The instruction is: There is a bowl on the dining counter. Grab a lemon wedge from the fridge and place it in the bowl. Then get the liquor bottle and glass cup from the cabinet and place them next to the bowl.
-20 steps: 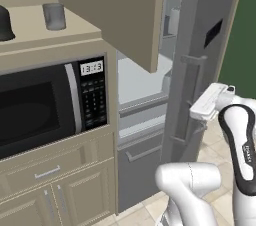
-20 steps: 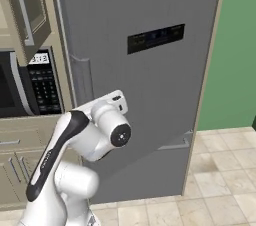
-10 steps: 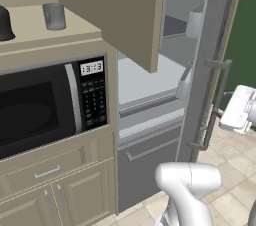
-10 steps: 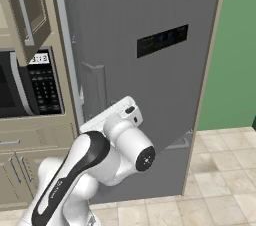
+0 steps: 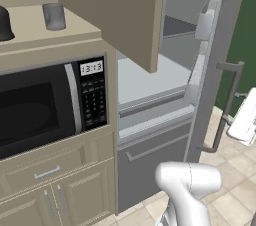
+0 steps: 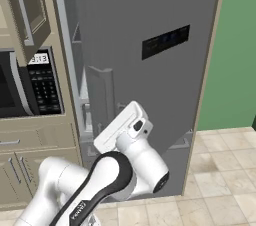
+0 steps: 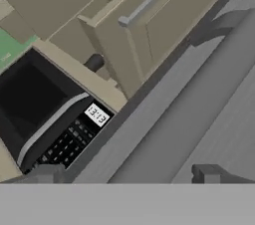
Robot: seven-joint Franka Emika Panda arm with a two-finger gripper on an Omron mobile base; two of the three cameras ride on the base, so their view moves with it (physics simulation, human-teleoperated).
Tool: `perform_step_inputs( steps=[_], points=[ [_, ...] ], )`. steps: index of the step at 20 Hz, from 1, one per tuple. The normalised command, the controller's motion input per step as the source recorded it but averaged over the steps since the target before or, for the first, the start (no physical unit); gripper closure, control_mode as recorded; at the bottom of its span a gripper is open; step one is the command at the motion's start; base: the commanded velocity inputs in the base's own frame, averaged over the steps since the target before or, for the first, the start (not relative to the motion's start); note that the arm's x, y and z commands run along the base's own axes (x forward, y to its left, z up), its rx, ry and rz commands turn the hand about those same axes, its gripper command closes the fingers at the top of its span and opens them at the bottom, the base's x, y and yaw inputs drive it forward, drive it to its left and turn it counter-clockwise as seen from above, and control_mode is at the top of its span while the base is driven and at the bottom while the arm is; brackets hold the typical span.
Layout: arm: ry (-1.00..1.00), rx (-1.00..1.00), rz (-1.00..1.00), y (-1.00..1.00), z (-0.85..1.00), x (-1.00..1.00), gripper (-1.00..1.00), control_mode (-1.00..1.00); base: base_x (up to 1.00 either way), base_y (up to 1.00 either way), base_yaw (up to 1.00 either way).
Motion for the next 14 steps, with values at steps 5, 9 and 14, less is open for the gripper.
perform_step_inputs(
  steps=[5,9,14],
  points=[
    [-0.54,-0.36,-0.07,0.69,0.41,-0.58,-1.00,-1.00,0.00,0.00,0.00],
    [-0.42,-0.41,-0.13,0.92,0.38,-0.30,-1.00,-1.00,0.00,0.00,0.00],
    [-0.20,-0.30,-0.15,0.49,0.36,-0.43,-1.00,-1.00,0.00,0.00,0.00]
  ],
)
